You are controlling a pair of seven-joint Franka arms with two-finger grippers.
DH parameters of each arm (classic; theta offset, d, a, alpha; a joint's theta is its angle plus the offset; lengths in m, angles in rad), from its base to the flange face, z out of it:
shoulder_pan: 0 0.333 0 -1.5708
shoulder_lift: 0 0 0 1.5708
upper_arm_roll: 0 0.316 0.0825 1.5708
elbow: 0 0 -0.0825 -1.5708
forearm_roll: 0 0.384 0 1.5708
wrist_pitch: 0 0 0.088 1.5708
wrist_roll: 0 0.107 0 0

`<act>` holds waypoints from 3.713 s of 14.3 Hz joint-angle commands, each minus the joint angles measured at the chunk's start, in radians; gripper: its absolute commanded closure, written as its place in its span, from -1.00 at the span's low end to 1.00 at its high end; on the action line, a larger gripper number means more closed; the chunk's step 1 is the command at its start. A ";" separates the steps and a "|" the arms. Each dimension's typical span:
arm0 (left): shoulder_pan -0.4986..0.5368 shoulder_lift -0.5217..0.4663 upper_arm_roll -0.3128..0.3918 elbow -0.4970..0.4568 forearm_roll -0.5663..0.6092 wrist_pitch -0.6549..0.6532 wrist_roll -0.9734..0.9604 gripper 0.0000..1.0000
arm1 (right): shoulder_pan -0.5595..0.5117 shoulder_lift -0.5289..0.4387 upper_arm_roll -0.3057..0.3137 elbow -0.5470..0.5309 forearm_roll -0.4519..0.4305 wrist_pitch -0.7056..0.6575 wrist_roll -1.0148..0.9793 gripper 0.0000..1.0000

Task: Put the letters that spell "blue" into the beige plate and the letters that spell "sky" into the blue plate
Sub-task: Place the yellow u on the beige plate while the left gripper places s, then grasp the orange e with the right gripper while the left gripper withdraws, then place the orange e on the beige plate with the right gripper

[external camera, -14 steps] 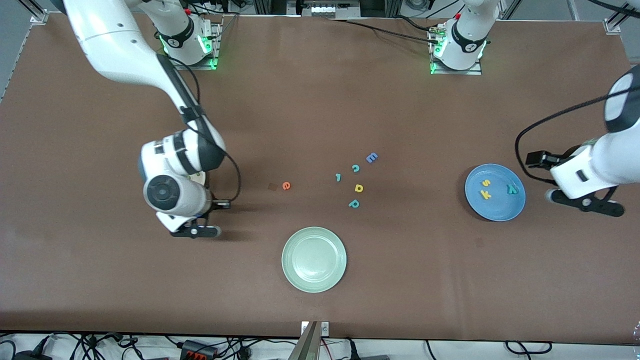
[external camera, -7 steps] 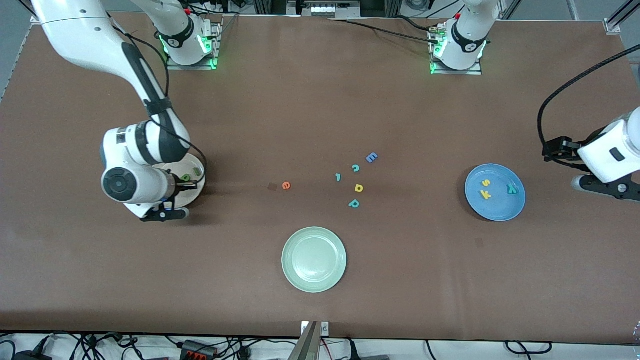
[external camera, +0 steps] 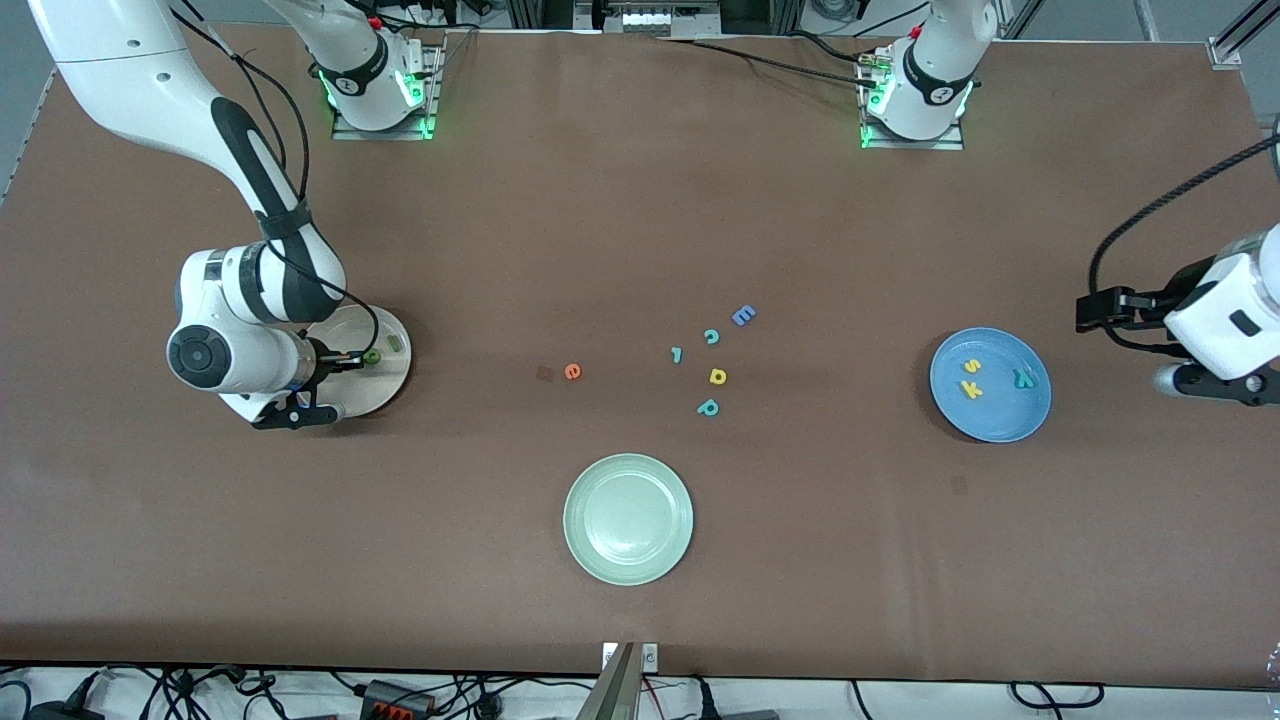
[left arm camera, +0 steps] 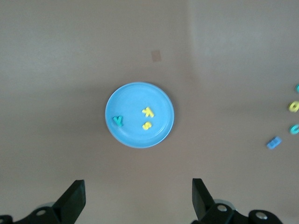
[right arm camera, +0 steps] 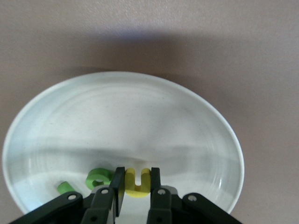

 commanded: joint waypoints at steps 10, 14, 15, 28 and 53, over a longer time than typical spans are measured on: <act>-0.140 -0.341 0.187 -0.459 -0.094 0.381 0.005 -1.00 | 0.289 -0.031 0.023 0.131 0.122 -0.030 0.275 -1.00; -0.147 -0.338 0.179 -0.429 -0.094 0.300 0.005 -1.00 | 0.422 0.053 0.020 0.197 0.104 0.048 0.463 -1.00; -0.147 -0.338 0.179 -0.422 -0.093 0.297 0.004 -1.00 | 0.454 0.081 0.015 0.229 0.096 0.048 0.470 -1.00; -0.149 -0.338 0.162 -0.418 -0.086 0.281 0.001 -1.00 | 0.577 0.230 0.012 0.328 0.010 0.142 0.520 -0.48; -0.143 -0.338 0.163 -0.416 -0.088 0.281 0.001 -1.00 | 0.492 0.201 0.009 0.339 0.016 0.134 0.501 0.81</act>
